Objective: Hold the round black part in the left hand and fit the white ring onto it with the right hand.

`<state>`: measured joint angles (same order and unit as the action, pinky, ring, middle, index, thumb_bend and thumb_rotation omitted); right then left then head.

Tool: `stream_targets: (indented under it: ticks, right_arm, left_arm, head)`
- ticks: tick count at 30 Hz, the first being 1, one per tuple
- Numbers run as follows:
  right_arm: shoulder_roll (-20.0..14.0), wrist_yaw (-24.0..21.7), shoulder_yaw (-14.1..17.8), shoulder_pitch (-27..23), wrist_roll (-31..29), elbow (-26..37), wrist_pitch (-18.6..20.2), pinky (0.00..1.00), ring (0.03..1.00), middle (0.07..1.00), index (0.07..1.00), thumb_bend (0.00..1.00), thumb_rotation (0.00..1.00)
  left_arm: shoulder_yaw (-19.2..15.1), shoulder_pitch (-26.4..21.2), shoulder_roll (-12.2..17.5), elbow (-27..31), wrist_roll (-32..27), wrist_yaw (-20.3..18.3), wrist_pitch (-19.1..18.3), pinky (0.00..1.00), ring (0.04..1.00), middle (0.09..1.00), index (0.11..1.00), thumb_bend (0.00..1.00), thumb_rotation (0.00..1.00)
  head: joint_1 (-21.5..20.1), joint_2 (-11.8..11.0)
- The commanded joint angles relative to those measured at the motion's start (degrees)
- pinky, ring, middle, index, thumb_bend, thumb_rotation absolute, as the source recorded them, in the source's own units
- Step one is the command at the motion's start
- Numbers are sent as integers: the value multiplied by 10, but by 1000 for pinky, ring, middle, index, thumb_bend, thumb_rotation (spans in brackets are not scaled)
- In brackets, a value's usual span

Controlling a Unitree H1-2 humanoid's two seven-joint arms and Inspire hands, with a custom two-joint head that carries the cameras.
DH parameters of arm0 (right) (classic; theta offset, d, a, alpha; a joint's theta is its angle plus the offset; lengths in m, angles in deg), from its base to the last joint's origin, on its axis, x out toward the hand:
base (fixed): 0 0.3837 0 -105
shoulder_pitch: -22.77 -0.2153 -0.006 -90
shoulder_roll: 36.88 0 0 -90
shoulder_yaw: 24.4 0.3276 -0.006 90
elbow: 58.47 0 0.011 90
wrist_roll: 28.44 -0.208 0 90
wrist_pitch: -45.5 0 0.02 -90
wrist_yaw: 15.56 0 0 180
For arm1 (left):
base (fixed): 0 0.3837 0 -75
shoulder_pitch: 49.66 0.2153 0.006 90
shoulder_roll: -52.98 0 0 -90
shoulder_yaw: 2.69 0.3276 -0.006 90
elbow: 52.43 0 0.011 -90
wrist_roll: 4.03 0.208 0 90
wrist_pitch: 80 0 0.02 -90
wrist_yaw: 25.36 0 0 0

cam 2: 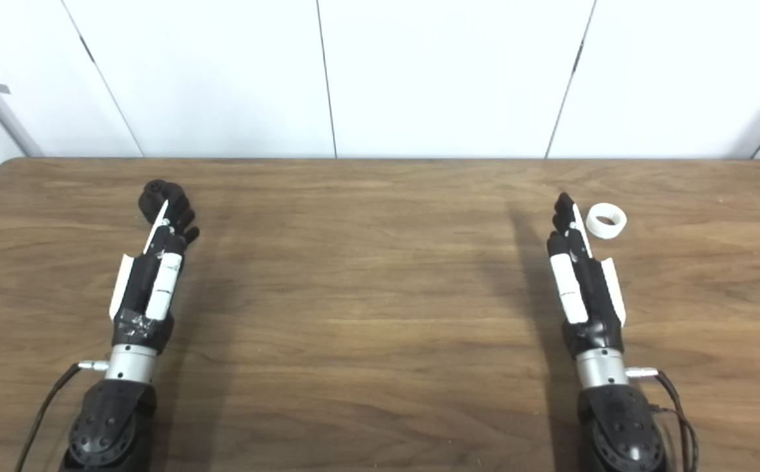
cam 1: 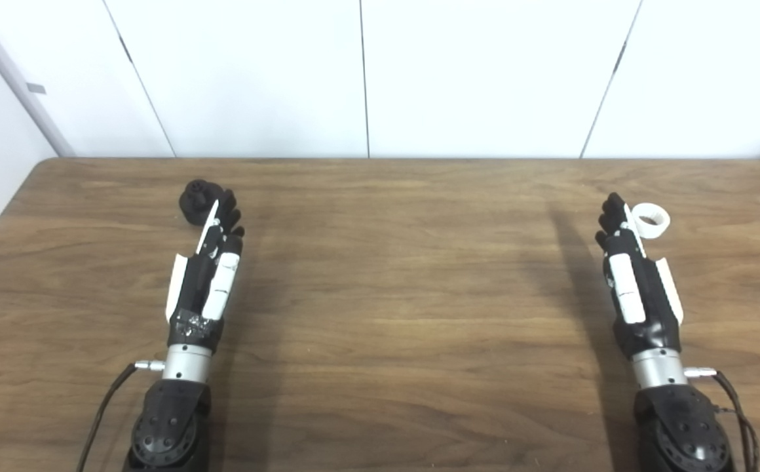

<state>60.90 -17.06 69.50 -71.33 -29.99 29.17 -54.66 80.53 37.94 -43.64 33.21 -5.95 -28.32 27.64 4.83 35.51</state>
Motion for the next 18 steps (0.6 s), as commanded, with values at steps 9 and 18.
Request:
stream_targets:
  ticks: [9,18]
  right_arm:
    - [-1,2,0,15,9,-40,-28,1000,1000,1000,1000,495,922]
    - [-2,-5,2,12,-2,-56,-40,996,1000,1000,1000,460,897]
  left_arm:
    - [3,19,1,-45,-2,0,20,959,982,998,993,583,821]
    - [4,18,1,-52,2,1,23,961,983,1000,997,587,815]
  head:
    - [-1,-1]
    - [16,-19]
